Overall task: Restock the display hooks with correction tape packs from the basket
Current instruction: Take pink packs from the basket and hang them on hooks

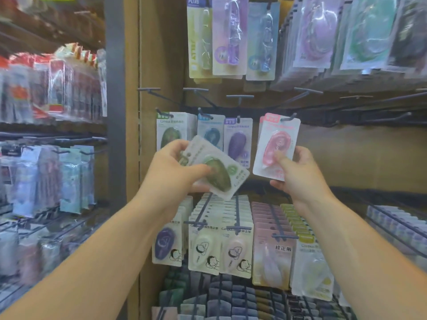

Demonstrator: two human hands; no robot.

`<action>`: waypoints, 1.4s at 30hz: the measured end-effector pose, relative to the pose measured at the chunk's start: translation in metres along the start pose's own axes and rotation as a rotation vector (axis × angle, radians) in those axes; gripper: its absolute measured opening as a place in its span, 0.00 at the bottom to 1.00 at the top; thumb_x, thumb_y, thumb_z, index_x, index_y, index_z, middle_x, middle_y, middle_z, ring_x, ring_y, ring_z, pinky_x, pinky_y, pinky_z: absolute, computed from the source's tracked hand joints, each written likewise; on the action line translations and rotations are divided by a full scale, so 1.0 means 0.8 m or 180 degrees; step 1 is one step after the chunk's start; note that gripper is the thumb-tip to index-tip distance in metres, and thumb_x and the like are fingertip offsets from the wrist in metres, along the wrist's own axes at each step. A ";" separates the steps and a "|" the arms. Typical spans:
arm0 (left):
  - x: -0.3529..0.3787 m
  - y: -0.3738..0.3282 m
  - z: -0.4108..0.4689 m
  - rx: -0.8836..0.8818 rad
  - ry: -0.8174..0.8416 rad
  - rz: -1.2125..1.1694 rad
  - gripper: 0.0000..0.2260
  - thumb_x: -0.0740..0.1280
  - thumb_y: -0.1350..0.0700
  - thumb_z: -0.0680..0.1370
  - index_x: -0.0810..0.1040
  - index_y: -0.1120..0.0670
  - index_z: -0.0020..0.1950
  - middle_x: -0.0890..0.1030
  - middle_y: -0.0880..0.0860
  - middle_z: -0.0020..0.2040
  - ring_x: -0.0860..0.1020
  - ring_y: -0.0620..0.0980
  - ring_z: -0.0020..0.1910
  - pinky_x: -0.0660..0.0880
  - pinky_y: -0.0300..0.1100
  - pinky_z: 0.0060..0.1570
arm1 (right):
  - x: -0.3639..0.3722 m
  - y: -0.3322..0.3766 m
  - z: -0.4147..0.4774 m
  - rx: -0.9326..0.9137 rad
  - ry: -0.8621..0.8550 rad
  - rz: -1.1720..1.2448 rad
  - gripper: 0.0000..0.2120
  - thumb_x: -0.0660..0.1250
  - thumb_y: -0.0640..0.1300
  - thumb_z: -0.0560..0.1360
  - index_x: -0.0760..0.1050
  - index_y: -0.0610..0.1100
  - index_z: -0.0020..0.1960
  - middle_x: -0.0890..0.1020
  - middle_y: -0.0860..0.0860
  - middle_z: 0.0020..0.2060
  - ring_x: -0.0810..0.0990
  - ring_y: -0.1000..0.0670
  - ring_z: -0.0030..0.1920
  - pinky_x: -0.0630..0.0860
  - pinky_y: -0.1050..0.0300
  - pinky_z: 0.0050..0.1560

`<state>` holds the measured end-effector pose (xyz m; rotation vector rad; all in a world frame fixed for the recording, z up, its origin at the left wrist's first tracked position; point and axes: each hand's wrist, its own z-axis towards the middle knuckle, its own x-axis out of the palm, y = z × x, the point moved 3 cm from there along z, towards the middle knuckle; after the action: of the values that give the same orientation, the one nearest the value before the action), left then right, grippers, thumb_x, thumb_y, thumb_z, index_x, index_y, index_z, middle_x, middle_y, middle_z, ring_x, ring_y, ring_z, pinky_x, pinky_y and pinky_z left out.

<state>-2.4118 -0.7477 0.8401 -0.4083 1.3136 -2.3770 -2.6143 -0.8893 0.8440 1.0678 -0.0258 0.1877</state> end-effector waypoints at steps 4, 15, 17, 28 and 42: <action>0.006 0.001 0.009 0.0073 -0.0048 0.0009 0.15 0.76 0.70 0.73 0.78 0.57 0.54 0.89 0.56 0.49 0.88 0.55 0.49 0.83 0.43 0.38 | -0.008 0.003 -0.020 -0.0411 -0.0601 -0.0346 0.27 0.70 0.53 0.80 0.62 0.56 0.74 0.72 0.54 0.63 0.76 0.58 0.54 0.69 0.68 0.43; -0.025 -0.019 -0.003 0.0746 -0.0242 -0.0299 0.10 0.73 0.66 0.78 0.83 0.55 0.57 0.89 0.53 0.50 0.88 0.54 0.51 0.83 0.48 0.46 | 0.097 0.025 -0.086 -0.0764 0.1749 -0.0454 0.08 0.70 0.45 0.80 0.80 0.49 0.59 0.87 0.55 0.51 0.86 0.57 0.50 0.83 0.57 0.48; -0.044 -0.027 -0.006 0.1052 -0.0466 0.0038 0.09 0.73 0.63 0.79 0.83 0.51 0.56 0.89 0.49 0.49 0.88 0.48 0.49 0.83 0.43 0.45 | 0.113 0.028 -0.088 -0.0727 0.1738 -0.0365 0.07 0.68 0.46 0.82 0.78 0.50 0.59 0.87 0.55 0.50 0.86 0.57 0.49 0.85 0.53 0.41; -0.156 0.019 0.018 0.1813 -0.1386 0.2074 0.26 0.71 0.61 0.81 0.69 0.54 0.79 0.71 0.46 0.65 0.71 0.42 0.61 0.73 0.46 0.63 | 0.197 0.036 -0.069 -0.0595 0.1682 -0.0181 0.06 0.65 0.46 0.83 0.75 0.51 0.59 0.85 0.55 0.54 0.86 0.54 0.51 0.85 0.52 0.40; -0.193 0.050 0.041 0.2184 -0.0512 0.2138 0.32 0.63 0.43 0.81 0.57 0.45 0.84 0.68 0.39 0.62 0.69 0.34 0.59 0.70 0.35 0.58 | 0.242 0.024 -0.068 -0.0565 0.1298 -0.0253 0.08 0.65 0.47 0.83 0.74 0.52 0.62 0.85 0.57 0.55 0.86 0.57 0.49 0.84 0.56 0.37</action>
<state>-2.2542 -0.7184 0.8133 0.0516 0.3974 -1.9802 -2.4309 -0.8055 0.8556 0.8367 0.3604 0.3222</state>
